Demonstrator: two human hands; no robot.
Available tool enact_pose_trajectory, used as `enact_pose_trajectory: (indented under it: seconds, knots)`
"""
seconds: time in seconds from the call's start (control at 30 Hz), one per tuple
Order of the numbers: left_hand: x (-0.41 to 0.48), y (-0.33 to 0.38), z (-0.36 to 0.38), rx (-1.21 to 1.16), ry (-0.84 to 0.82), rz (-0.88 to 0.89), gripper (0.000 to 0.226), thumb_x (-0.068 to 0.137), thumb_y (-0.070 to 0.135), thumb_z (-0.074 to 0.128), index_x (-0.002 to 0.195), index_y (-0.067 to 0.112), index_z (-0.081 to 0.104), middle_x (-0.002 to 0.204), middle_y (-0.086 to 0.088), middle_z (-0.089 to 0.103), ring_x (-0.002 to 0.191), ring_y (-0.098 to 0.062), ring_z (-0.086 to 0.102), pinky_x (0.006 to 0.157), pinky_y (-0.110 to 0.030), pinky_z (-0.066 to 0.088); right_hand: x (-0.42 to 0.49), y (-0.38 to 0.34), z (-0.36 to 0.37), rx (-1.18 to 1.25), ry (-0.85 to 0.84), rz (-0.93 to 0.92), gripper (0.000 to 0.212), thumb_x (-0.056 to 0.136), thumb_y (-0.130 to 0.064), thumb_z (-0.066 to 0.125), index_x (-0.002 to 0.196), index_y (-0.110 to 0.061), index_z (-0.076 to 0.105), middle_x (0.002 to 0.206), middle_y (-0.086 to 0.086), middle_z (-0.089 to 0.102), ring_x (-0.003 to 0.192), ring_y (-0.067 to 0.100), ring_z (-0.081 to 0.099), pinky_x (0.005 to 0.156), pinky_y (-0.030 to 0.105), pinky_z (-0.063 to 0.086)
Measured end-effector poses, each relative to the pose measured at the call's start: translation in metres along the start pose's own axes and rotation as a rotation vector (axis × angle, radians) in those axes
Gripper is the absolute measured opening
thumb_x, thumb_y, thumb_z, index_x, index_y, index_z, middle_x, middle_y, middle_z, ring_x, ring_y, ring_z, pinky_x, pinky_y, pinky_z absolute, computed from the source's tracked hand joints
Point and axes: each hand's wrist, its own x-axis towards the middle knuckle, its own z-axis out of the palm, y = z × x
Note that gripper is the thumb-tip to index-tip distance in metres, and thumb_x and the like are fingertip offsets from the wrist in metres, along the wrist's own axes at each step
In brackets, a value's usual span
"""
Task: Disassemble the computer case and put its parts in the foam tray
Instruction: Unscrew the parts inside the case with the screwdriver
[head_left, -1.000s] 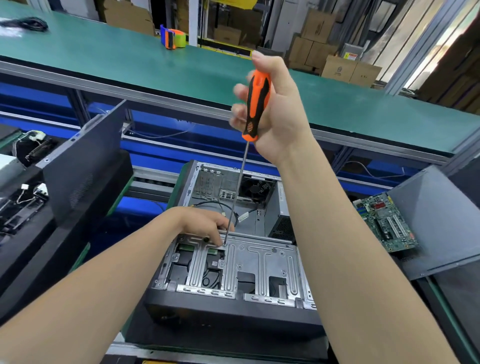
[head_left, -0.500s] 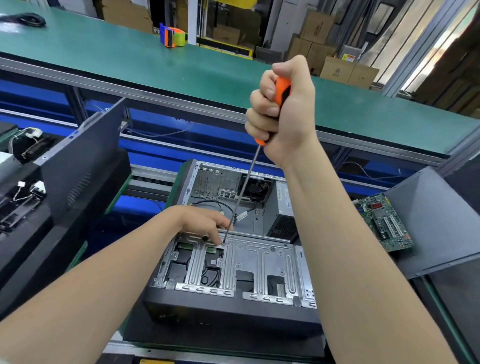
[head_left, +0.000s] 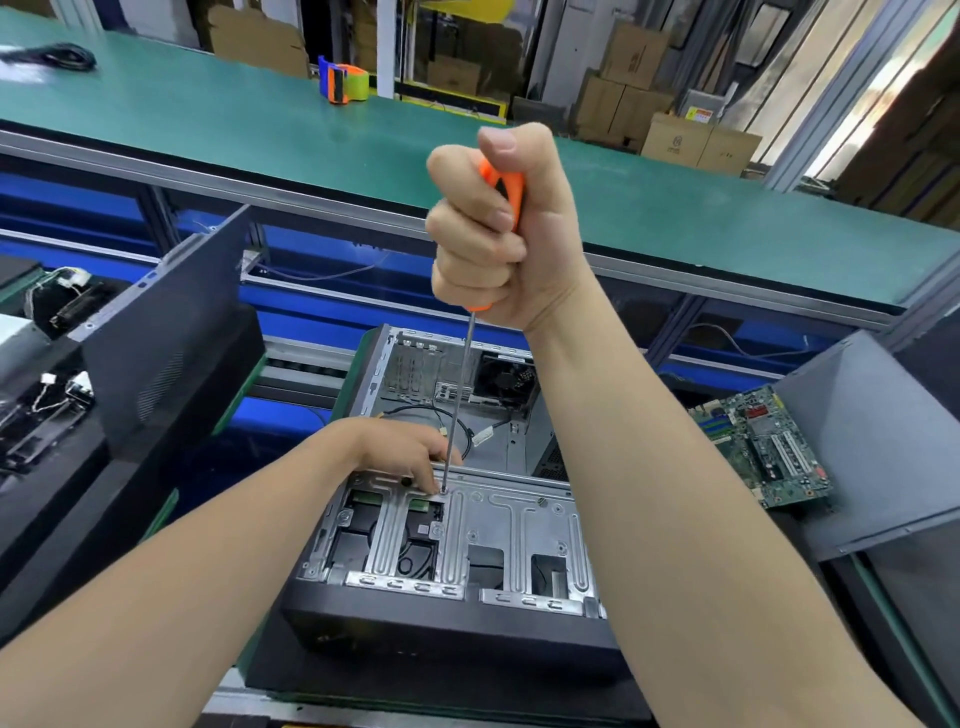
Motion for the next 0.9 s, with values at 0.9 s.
enact_pose_trajectory:
  seconds: [0.9]
  knots:
    - [0.001, 0.000, 0.000, 0.017, 0.005, 0.026, 0.018, 0.092, 0.000, 0.062, 0.098, 0.016, 0.059, 0.090, 0.004, 0.053, 0.081, -0.018, 0.056, 0.081, -0.048, 0.051, 0.001, -0.004, 0.000, -0.075, 0.319, -0.131, 0.056, 0.103, -0.040, 0.033, 0.058, -0.011, 0.047, 0.045, -0.002, 0.021, 0.036, 0.010, 0.014, 0.042, 0.019, 0.011]
